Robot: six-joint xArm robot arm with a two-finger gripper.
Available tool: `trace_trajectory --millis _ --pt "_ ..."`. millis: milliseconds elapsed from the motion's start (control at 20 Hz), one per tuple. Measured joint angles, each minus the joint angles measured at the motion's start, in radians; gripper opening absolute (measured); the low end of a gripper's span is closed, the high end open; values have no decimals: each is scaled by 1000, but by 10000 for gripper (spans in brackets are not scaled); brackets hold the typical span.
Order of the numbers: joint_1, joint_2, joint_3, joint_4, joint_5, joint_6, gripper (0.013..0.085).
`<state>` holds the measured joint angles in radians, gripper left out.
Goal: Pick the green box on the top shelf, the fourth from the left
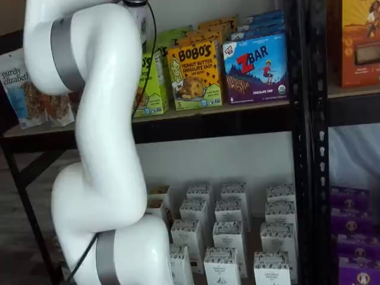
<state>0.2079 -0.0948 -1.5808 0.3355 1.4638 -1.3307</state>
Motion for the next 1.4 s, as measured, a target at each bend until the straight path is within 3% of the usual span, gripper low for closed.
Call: trace_trajectory --millis 900,1100,1400 --pt "14 8 10 -42 -25 7 850" --pt "15 10 13 -48 -25 7 730" --pt "17 10 14 -53 -22 8 610"
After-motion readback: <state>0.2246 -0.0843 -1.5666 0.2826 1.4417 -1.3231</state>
